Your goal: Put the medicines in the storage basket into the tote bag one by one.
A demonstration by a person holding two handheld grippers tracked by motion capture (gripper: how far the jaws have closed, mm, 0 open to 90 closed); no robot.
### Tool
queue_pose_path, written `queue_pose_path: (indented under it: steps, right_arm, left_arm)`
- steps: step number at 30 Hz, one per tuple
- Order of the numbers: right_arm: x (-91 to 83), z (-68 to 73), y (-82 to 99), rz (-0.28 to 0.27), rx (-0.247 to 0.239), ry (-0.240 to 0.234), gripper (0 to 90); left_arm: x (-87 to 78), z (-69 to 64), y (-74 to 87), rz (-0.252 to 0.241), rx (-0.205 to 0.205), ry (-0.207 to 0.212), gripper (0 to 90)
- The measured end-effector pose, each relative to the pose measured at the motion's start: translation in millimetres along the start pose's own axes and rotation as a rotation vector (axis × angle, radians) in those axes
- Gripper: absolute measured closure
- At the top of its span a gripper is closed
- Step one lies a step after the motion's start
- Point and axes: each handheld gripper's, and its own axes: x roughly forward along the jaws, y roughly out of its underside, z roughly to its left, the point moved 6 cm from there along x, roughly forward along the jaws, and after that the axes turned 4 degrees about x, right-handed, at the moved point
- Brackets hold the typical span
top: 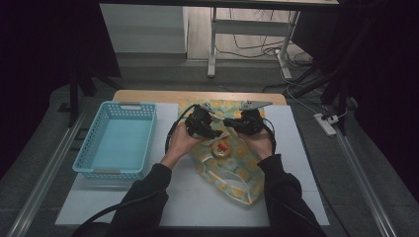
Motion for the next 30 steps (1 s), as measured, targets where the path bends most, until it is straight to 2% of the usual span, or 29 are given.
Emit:
queue_pose_path:
  steps: [5,12,21,26,30]
  right_arm:
    - [0.7,0.3,0.5,0.004,0.0,-0.001,90.0]
    - [-1.1,0.8,-1.3,-0.004,-0.004,-0.002,90.0]
    - [-3.6,1.7,-4.0,-0.014,-0.004,-0.003,90.0]
    - [-5.2,3.2,-6.2,-0.025,-0.003,-0.006,90.0]
    - [-6.7,3.7,-7.6,-0.03,-0.006,-0.01,90.0]
  left_arm:
    - [-8.8,-5.4,2.2,-0.002,0.02,0.015,26.3]
    - [-25.9,-9.9,6.2,-0.049,-0.001,0.064,21.1]
    - [-46.9,-13.2,16.4,-0.064,-0.006,0.092,14.8]
    - [-54.0,-17.0,23.0,-0.068,0.006,0.103,7.5]
    - [-57.7,-23.5,28.0,-0.08,0.02,0.13,2.7]
